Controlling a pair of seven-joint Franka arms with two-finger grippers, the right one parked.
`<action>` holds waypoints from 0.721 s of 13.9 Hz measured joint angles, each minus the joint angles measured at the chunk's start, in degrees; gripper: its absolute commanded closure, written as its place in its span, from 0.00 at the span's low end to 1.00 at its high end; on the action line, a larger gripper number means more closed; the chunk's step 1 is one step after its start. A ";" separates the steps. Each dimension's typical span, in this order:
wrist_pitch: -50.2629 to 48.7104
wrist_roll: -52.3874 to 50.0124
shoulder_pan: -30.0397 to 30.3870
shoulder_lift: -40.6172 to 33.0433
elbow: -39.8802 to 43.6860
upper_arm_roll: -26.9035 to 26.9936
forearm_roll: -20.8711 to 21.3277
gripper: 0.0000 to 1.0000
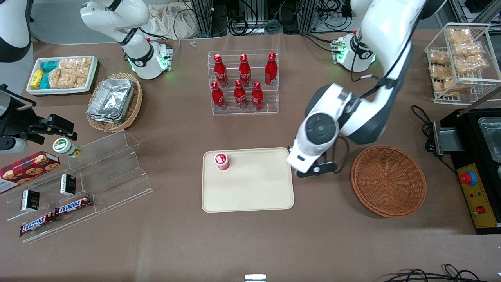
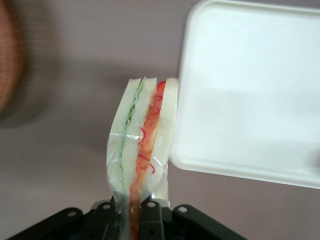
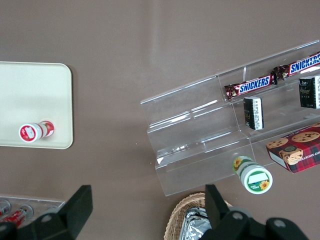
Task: Place sandwich from basket to tray
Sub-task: 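Carry the sandwich over the cream tray and lower it onto it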
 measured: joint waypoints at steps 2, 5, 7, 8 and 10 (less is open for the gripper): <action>7.14 0.00 -1.45 3.59 0.02 0.01 0.05 1.00; 13.72 0.11 -1.53 7.15 0.11 0.22 0.05 0.96; 14.73 0.35 -1.46 8.56 0.14 0.34 0.05 0.92; 15.29 0.40 -1.46 9.10 0.15 0.35 0.05 0.92; 16.26 0.43 -1.46 9.82 0.16 0.35 0.05 0.66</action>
